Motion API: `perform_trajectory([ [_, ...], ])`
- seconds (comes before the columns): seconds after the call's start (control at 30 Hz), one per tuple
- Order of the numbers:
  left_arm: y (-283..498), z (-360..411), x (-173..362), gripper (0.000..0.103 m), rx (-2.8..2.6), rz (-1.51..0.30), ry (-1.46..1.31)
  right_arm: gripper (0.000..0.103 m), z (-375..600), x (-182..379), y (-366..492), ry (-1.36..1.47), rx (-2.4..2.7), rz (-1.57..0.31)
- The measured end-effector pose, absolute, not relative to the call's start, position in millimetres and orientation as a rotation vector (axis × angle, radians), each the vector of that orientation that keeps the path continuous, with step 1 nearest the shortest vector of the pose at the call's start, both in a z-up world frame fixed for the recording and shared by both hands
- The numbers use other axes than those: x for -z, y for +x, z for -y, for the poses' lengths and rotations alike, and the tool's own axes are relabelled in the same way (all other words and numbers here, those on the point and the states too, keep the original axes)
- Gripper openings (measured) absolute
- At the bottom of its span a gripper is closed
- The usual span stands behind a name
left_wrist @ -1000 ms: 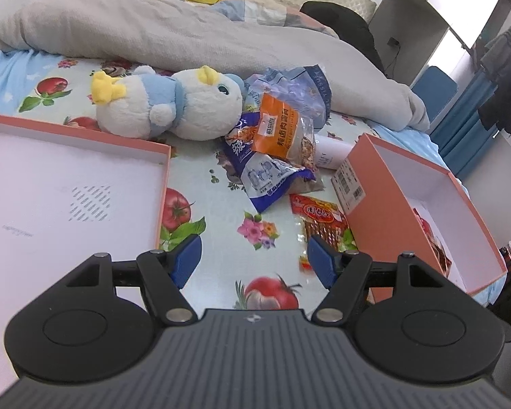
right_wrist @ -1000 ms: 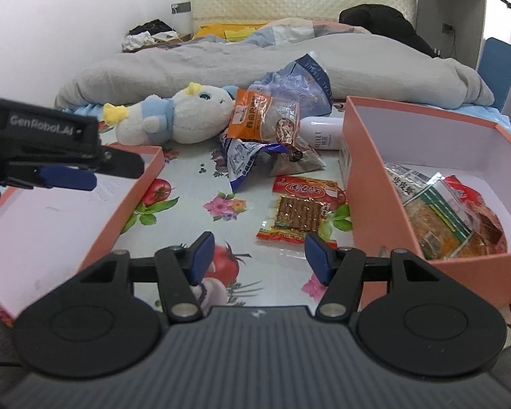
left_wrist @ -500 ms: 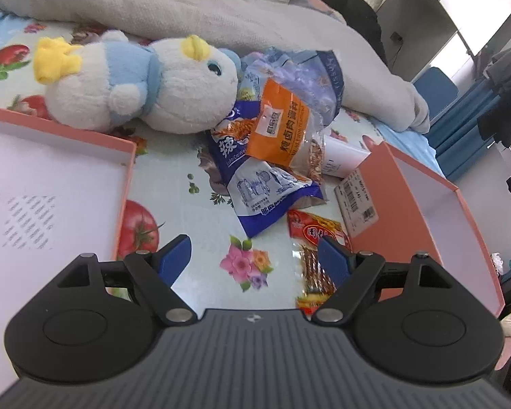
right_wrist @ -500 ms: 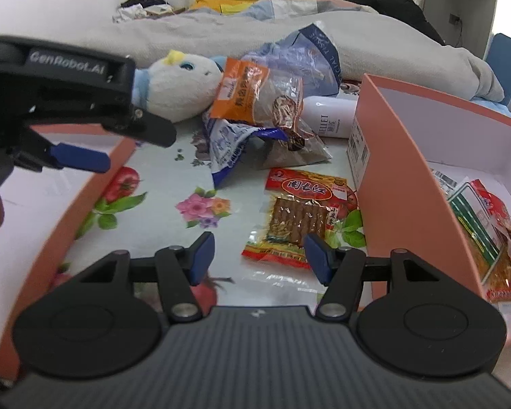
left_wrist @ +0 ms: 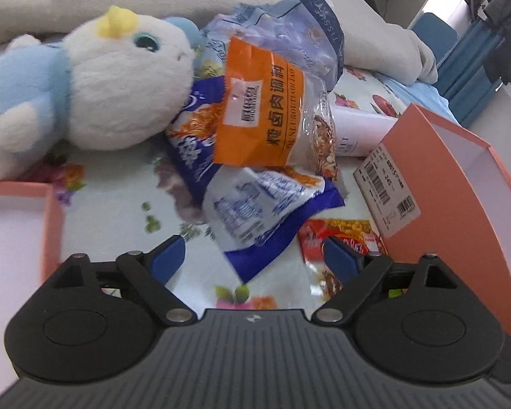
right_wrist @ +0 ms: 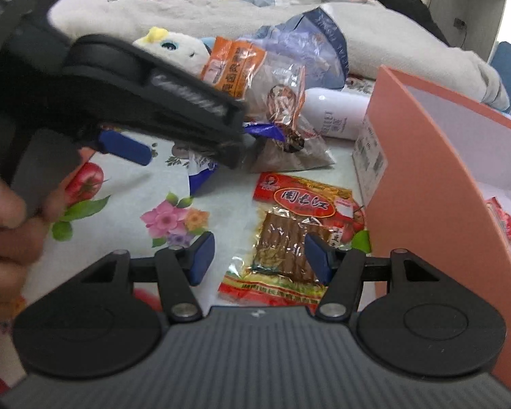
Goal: Organize snacks
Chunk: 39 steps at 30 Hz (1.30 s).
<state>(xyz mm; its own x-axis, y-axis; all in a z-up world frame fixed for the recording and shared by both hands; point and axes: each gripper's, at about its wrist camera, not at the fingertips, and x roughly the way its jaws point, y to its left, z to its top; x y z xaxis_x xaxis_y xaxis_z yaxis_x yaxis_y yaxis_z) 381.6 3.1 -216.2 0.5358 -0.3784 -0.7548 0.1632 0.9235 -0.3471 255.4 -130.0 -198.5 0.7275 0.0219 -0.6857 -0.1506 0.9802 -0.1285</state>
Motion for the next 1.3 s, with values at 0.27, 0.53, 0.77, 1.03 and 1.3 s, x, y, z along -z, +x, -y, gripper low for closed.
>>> perform_trajectory([
  [0.27,398,13,231,0.091,0.296,-0.91,-0.209,0.061,139,211,264,-0.167,-0.07,-0.774],
  [0.53,394,15,232,0.048,0.201,-0.874,-0.163,0.063,141,211,265,-0.144,-0.136,-0.794],
  [0.77,383,-3,227,0.031,0.181,-0.879,-0.237,0.063,136,207,257,-0.132,-0.202,-0.827],
  [1.03,344,-12,218,0.028,0.186,-0.898,-0.255,0.063,131,203,233,-0.125,-0.24,-0.85],
  [1.3,284,-20,207,0.027,0.179,-0.917,-0.261,0.063,135,198,197,-0.088,-0.276,-0.893],
])
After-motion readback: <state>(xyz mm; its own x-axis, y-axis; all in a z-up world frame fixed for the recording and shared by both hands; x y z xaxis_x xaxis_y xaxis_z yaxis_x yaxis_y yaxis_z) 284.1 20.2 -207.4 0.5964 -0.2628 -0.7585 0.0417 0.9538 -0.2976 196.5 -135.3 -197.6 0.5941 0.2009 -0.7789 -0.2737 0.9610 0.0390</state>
